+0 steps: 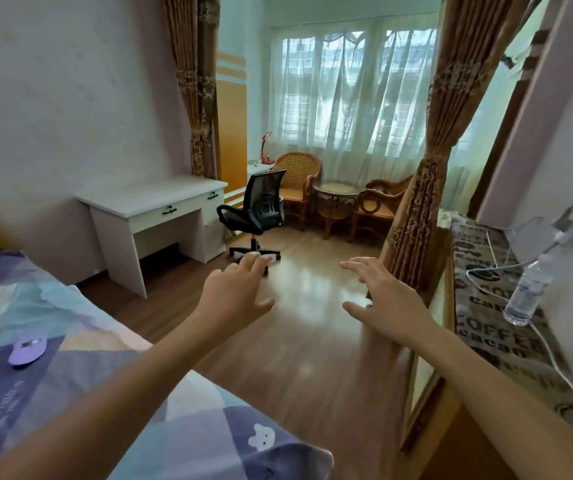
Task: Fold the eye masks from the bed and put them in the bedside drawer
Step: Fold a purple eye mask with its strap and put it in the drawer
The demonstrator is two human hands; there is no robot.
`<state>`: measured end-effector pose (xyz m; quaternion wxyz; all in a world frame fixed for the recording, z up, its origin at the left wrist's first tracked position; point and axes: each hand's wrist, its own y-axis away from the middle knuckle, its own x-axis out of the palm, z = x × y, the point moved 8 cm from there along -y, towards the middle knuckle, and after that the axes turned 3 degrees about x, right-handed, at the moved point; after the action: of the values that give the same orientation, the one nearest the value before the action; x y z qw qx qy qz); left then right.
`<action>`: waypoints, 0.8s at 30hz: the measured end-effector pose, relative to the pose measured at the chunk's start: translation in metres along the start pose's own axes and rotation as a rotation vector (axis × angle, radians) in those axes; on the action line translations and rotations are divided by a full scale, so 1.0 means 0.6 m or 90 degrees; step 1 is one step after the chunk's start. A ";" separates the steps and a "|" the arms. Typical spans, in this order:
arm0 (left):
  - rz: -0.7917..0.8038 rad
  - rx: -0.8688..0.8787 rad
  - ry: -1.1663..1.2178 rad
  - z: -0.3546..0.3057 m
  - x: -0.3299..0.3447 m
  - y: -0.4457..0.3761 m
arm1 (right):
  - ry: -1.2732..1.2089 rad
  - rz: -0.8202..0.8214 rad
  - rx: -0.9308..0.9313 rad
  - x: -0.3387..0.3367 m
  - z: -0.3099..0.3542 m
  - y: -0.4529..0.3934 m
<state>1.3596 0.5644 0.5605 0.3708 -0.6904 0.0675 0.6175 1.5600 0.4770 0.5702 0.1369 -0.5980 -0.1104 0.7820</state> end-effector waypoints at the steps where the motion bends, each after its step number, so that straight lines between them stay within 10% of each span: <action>1: 0.000 0.001 0.006 0.001 0.014 -0.030 | 0.009 -0.002 -0.007 0.003 -0.014 -0.025; 24: 0.054 -0.244 -0.103 0.223 0.290 -0.438 | -0.082 0.060 -0.247 0.218 -0.218 -0.651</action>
<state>1.4369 0.8955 0.5209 0.2108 -0.6929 -0.0521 0.6875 1.6861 0.8900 0.5490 -0.0248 -0.5665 -0.2395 0.7881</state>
